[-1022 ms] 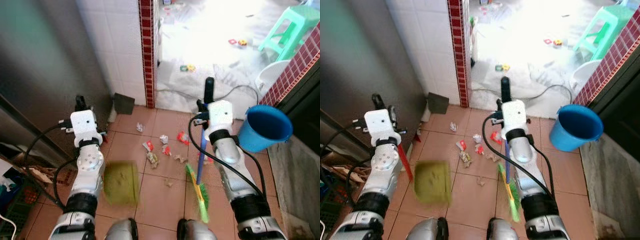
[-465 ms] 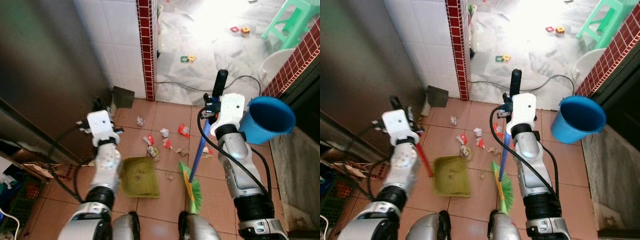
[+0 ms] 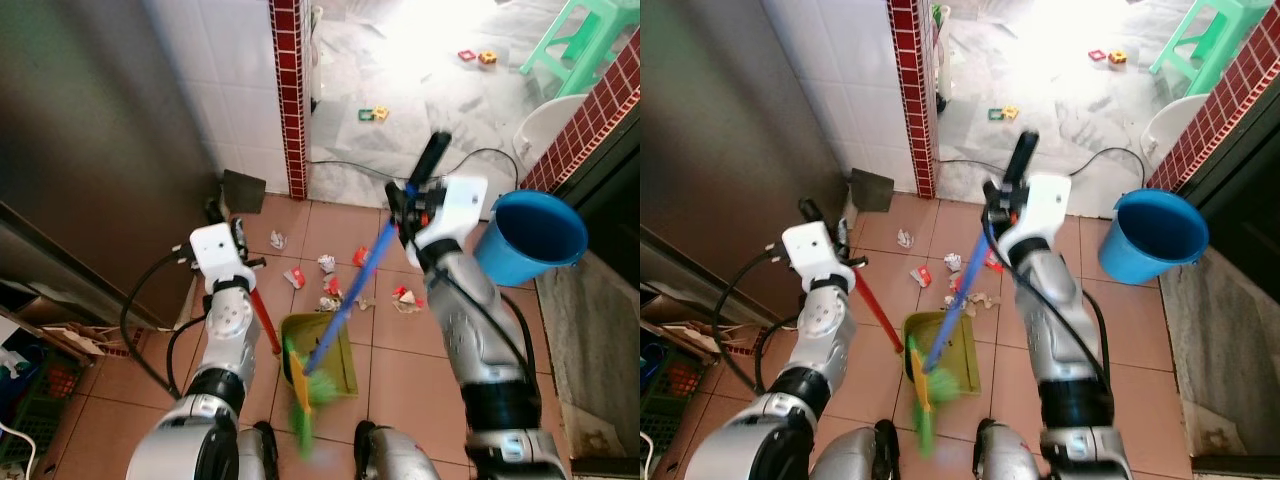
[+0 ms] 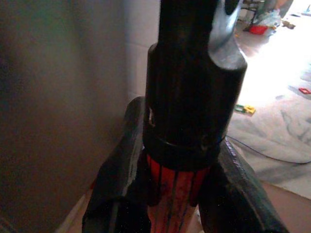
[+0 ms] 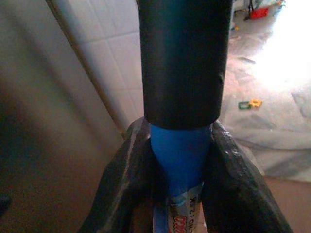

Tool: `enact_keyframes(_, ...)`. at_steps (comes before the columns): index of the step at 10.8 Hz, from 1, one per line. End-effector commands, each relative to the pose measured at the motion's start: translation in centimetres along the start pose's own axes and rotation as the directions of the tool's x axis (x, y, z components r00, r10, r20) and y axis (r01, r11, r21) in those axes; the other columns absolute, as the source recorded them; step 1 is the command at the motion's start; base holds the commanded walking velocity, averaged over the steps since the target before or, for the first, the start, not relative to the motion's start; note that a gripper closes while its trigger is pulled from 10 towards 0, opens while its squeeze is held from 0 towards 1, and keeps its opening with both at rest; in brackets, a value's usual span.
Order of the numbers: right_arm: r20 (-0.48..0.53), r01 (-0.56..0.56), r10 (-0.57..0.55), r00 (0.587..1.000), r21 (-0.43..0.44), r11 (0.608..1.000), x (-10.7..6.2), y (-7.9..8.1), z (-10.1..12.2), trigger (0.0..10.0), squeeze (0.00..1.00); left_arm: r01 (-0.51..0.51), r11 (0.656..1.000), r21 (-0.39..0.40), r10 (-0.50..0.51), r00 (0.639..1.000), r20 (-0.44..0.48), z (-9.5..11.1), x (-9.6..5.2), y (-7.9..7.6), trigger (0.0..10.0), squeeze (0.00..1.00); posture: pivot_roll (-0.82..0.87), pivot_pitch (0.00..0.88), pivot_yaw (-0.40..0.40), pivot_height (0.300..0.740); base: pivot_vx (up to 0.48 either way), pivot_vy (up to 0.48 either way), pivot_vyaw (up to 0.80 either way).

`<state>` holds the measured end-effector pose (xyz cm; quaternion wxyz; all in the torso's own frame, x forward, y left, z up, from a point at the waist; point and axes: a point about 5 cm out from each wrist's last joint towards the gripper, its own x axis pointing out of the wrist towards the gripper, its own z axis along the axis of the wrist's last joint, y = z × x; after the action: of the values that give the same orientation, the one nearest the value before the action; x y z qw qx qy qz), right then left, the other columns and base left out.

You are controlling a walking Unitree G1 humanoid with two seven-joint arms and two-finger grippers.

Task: Sweep floor

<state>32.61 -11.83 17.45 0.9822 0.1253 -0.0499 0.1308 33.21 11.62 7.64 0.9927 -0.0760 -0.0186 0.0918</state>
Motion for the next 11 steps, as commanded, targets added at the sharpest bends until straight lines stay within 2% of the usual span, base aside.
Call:
enact_keyframes(1, 0.060, -0.049, 0.046, 0.997, 0.057, 0.997, 0.3, 0.9, 1.6, 10.0, 0.00, 0.006, 1.000, -0.012, -0.008, 0.986, -0.165, -3.1, -1.6, 0.0, 10.0, 0.00, -0.18, 0.233, 0.018, 0.740, 0.000, 0.000, 0.00)
enact_keyframes(2, 0.101, -0.073, 0.071, 0.992, 0.017, 0.997, 0.9, 1.2, 3.2, 10.0, 0.00, 0.010, 1.000, -0.018, -0.013, 0.985, -0.171, -3.0, -1.4, -0.1, 10.0, 0.00, -0.18, 0.221, 0.022, 0.740, 0.000, 0.000, 0.00)
enact_keyframes(4, 0.193, -0.119, 0.149, 0.970, -0.159, 0.980, 1.5, 1.8, 6.3, 10.0, 0.00, 0.020, 0.999, -0.039, -0.027, 0.984, -0.178, -2.9, -1.1, -0.2, 10.0, 0.00, -0.19, 0.202, 0.027, 0.740, 0.000, 0.000, 0.00)
enact_keyframes(5, 0.245, -0.132, 0.201, 0.949, -0.269, 0.954, 1.9, 2.1, 8.3, 10.0, 0.00, 0.038, 0.996, -0.082, -0.053, 0.981, -0.189, -2.6, -0.7, -0.4, 10.0, 0.00, -0.19, 0.183, 0.034, 0.740, 0.000, 0.000, 0.00)
enact_keyframes(6, 0.277, -0.127, 0.236, 0.931, -0.360, 0.924, 2.0, 2.1, 9.4, 10.0, 0.00, 0.057, 0.998, -0.018, -0.059, 0.988, -0.145, -1.8, -0.1, -0.2, 10.0, 0.00, -0.17, 0.170, 0.041, 0.740, 0.000, 0.000, 0.00)
enact_keyframes(7, 0.284, -0.113, 0.222, 0.933, -0.352, 0.929, 2.1, 1.9, 9.7, 10.0, 0.00, 0.052, 0.999, -0.006, -0.052, 0.990, -0.129, -1.4, 0.1, 0.2, 10.0, 0.00, -0.17, 0.168, 0.042, 0.740, 0.000, 0.000, 0.00)
enact_keyframes(9, 0.316, -0.039, 0.149, 0.937, -0.328, 0.944, 2.6, 0.3, 10.6, 10.0, 0.00, 0.022, 0.999, 0.041, -0.019, 0.998, -0.067, -0.4, 0.7, 2.3, 10.0, 0.00, -0.13, 0.144, 0.054, 0.740, 0.000, 0.000, 0.00)
enact_keyframes(10, 0.318, -0.016, 0.139, 0.938, -0.362, 0.932, 2.6, -0.2, 10.6, 10.0, 0.00, 0.007, 1.000, 0.027, -0.005, 0.998, -0.064, -0.3, 0.7, 2.7, 10.0, 0.00, -0.12, 0.139, 0.056, 0.740, 0.000, 0.000, 0.00)
enact_keyframes(11, 0.292, 0.016, 0.106, 0.951, -0.387, 0.922, 2.5, -1.4, 9.4, 10.0, 0.00, 0.017, 1.000, 0.007, -0.017, 0.999, -0.029, 0.2, 0.5, 3.0, 10.0, 0.00, -0.11, 0.131, 0.056, 0.740, 0.000, 0.000, 0.00)
